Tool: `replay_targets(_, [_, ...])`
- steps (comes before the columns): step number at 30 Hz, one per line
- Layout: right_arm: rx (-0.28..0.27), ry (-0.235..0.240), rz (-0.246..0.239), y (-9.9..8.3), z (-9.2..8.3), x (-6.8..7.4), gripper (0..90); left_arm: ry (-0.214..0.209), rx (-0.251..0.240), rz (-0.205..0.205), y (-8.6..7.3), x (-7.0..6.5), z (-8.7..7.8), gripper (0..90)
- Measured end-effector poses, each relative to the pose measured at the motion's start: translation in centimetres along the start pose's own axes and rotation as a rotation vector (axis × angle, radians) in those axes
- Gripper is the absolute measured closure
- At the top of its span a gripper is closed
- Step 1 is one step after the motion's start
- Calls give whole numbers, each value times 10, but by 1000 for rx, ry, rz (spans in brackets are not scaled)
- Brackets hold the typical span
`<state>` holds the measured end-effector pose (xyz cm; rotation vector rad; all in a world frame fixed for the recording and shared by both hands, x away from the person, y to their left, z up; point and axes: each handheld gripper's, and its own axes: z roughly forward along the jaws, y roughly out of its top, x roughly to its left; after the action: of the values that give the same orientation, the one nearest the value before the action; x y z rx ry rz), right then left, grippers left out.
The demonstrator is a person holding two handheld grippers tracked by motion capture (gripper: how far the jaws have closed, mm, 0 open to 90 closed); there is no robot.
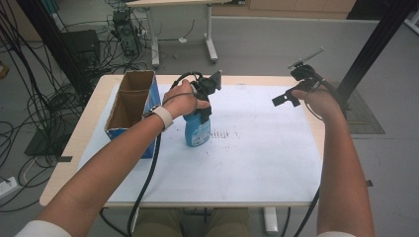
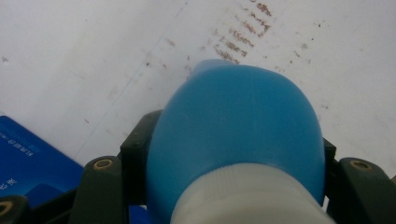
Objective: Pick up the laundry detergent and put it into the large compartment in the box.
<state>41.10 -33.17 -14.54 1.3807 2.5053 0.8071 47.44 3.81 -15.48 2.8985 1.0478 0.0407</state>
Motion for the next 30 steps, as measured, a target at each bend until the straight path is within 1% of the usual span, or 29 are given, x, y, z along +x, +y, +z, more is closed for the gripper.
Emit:
replay_targets(12, [0,2,1,-1,-1,0,82,-1,-3,-5,-1,0,0,385])
replay_targets(15, [-8,8,13,-3,-1,-2,86,-2,-5,-6,-1,0,0,385])
replay_targets(30, [-8,5,7,-3,-2,-2,86,-1,-3,-6,-1,0,0,385])
